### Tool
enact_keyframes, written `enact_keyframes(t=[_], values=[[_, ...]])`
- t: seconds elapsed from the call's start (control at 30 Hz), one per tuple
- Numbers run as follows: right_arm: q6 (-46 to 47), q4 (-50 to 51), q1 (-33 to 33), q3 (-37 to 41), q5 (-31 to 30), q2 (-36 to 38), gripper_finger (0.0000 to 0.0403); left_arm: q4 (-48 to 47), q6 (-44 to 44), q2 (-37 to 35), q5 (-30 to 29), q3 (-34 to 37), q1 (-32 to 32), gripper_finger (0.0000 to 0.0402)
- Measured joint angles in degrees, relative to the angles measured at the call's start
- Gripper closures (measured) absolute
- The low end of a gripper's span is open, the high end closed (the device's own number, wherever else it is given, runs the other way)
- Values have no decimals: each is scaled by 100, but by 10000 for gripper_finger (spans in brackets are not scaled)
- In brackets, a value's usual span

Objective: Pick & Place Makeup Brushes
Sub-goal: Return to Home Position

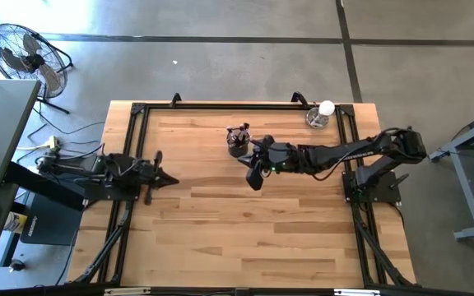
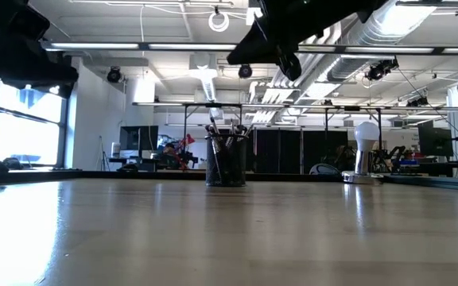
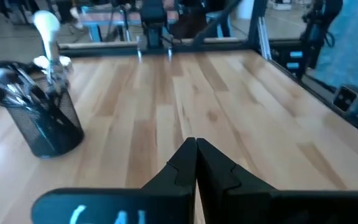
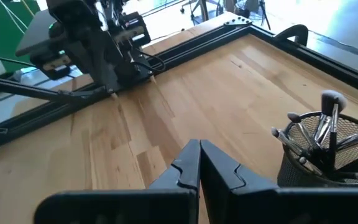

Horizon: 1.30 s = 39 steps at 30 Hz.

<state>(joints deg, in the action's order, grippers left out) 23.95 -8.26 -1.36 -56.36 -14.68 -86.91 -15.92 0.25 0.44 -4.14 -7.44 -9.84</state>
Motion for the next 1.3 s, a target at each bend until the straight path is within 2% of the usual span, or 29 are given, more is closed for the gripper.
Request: enact_keyframes(t=[0.17,0.3,0.5,0.73,1.07,1.3], values=[[28,-29,-8,2,1,0,401,-68,88,-12,312,11,323,402],[50,-27,-5,2,1,0,402,72,153,-10,848,33,808,401],[29,-16,-6,2,3,0,402,747,-226,-12,1408,291,1500,401],[114,-14,-32,2,52,0,402,741,-652,-8,446,325,1537,401],[159,63,-58,2,158,0,401,722,-265,-7,325,330,1546,401],[253,465,-58,4,168,0,401,726,-354,369,202,334,1546,401]])
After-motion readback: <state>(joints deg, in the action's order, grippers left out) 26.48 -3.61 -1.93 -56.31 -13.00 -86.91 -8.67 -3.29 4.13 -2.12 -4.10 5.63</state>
